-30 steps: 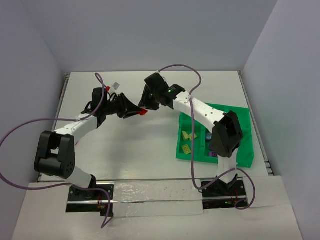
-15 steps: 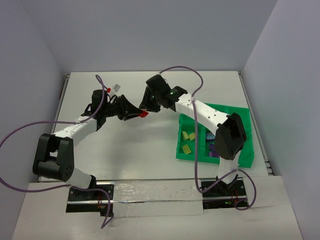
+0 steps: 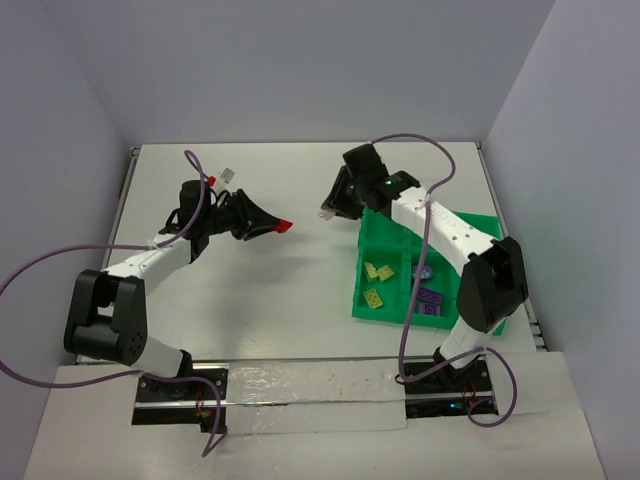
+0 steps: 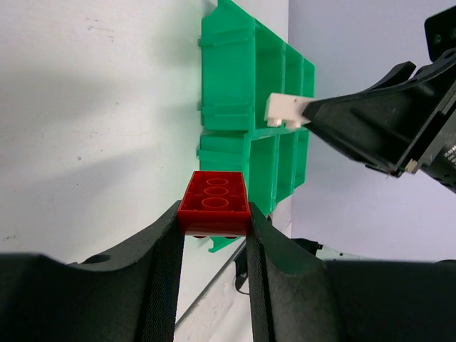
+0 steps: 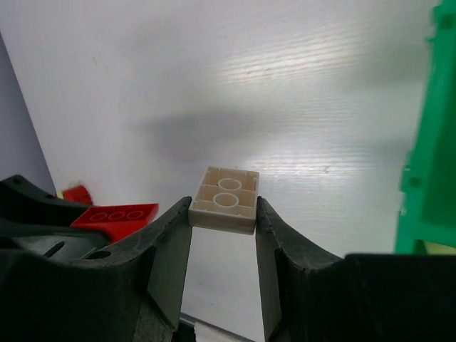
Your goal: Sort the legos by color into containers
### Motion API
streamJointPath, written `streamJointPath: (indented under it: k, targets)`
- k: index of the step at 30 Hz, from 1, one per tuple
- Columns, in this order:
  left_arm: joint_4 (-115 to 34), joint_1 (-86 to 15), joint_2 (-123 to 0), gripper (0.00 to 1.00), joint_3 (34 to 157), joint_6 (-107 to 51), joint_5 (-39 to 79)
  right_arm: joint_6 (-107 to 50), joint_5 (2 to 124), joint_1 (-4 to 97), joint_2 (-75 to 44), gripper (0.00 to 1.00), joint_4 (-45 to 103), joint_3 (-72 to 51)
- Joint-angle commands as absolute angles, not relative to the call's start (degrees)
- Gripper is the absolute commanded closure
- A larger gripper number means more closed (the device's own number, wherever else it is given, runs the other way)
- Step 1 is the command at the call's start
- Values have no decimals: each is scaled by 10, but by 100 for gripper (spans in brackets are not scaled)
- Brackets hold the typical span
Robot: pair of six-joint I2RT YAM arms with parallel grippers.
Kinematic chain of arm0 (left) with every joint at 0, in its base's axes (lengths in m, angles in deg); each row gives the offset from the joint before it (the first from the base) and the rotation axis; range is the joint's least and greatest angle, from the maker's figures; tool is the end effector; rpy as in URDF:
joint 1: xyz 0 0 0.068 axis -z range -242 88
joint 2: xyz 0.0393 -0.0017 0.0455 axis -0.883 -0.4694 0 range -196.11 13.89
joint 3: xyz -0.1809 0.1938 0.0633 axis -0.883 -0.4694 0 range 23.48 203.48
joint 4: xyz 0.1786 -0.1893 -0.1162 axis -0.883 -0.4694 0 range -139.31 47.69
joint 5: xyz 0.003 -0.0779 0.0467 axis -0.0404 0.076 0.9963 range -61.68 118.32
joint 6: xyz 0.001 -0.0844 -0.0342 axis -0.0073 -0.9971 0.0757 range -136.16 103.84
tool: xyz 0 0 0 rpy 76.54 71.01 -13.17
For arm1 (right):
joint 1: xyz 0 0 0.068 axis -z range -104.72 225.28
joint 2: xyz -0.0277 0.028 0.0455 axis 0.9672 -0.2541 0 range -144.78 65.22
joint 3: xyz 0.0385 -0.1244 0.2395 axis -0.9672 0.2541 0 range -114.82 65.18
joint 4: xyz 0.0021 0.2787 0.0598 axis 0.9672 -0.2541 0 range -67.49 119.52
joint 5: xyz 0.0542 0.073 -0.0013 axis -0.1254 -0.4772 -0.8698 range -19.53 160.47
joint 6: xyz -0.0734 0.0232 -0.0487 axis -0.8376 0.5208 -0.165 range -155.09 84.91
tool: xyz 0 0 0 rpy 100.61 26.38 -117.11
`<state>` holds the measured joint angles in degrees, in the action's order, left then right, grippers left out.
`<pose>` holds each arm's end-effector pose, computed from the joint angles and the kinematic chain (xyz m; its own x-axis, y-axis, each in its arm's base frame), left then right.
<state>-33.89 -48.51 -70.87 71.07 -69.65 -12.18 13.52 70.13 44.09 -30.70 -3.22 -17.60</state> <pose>0.3439 -0.1370 0.1954 -0.8660 -0.4207 -0.2704 0.0590 0.4511 -0.8905 0.3695 0.2242 0.2612 -0.7972 0.3944 -0.4570 0.1161 0.8431 0.5251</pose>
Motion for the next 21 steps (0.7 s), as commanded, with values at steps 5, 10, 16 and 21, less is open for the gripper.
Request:
streamJointPath:
  k: [5,10,16,21]
  targets:
    - [-337,-485,-686,100,708,-689,-121,85,824,479,-224,100,-76,-145]
    - [-378,-485,-684,100,723,-665,-111,52,915,514,-211,100,-103,-119]
    - [-403,-485,-690,100,738,-651,-98,36,929,541,-240,92,-99,-107]
    - [-407,-485,-692,100,743,-652,-98,33,929,543,-281,72,-100,-117]
